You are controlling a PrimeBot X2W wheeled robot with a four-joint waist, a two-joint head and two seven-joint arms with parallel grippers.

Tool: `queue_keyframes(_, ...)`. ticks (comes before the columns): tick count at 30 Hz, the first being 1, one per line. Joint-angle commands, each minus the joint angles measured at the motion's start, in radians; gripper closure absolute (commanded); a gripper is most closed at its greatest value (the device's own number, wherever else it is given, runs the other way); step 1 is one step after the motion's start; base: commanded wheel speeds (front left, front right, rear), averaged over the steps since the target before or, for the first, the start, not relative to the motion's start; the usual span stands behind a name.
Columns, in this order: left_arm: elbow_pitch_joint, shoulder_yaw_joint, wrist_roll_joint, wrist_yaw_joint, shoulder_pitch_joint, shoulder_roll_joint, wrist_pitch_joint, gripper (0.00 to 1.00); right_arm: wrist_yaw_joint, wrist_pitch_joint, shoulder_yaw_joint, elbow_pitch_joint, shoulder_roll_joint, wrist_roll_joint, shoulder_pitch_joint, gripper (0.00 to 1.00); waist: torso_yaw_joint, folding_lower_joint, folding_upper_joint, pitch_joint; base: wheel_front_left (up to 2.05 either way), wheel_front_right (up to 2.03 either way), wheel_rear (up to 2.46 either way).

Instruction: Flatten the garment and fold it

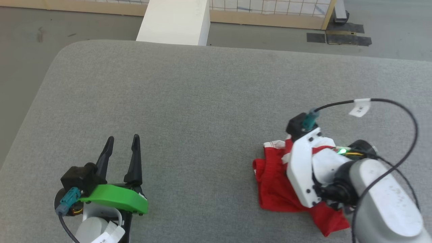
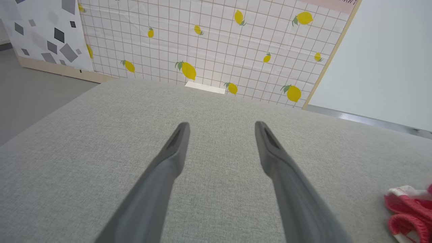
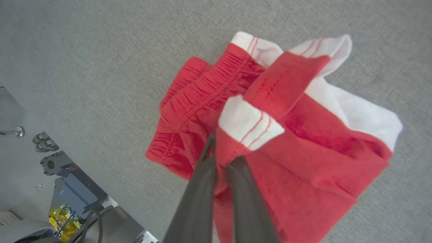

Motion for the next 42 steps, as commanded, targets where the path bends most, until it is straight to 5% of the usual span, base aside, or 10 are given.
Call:
queue_keyframes(1,0.001,-0.002,-0.003,0.006,-0.003,0.005,0.000,0.00,-0.002,-0.022,0.013,0.025,0.015,-0.012,-0.018,1.00,0.004,0.0000,0.0000,0.005,0.00,0.00,0.00)
queue_keyframes(11,0.015,-0.013,-0.014,0.005,-0.015,-0.001,-0.006,0.00,-0.002,-0.129,0.047,0.216,0.088,-0.049,-0.037,1.00,0.014,0.0000,0.0000,0.015,0.00,0.00,0.00)
queue_keyframes(12,0.017,-0.013,-0.014,0.005,-0.015,0.000,-0.007,0.00,-0.002,-0.144,0.050,0.223,0.095,-0.044,-0.040,0.58,0.012,0.0000,0.0000,0.013,0.00,0.00,0.00)
queue_keyframes(13,0.019,-0.013,-0.015,0.005,-0.014,0.001,-0.008,0.00,-0.002,-0.155,0.056,0.226,0.099,-0.042,-0.043,0.00,0.010,0.0000,0.0000,0.009,0.00,0.00,0.00)
queue_keyframes(27,0.030,-0.020,-0.022,0.014,0.002,0.011,-0.006,0.00,-0.002,-0.278,0.137,0.069,0.103,0.091,-0.101,0.00,-0.061,0.0000,0.0000,-0.060,0.00,0.00,0.00)
queue_keyframes(33,0.021,-0.023,-0.019,0.024,0.005,0.016,-0.004,0.00,-0.002,-0.462,0.040,-0.041,0.076,0.101,-0.088,0.00,-0.099,0.0000,0.0000,-0.088,0.00,0.00,0.00)
queue_keyframes(42,0.003,-0.017,-0.001,0.053,0.018,0.022,-0.014,0.00,-0.002,-0.874,-0.163,-0.150,0.007,0.089,0.025,0.00,-0.147,0.0000,0.0000,-0.120,0.00,0.00,0.00)
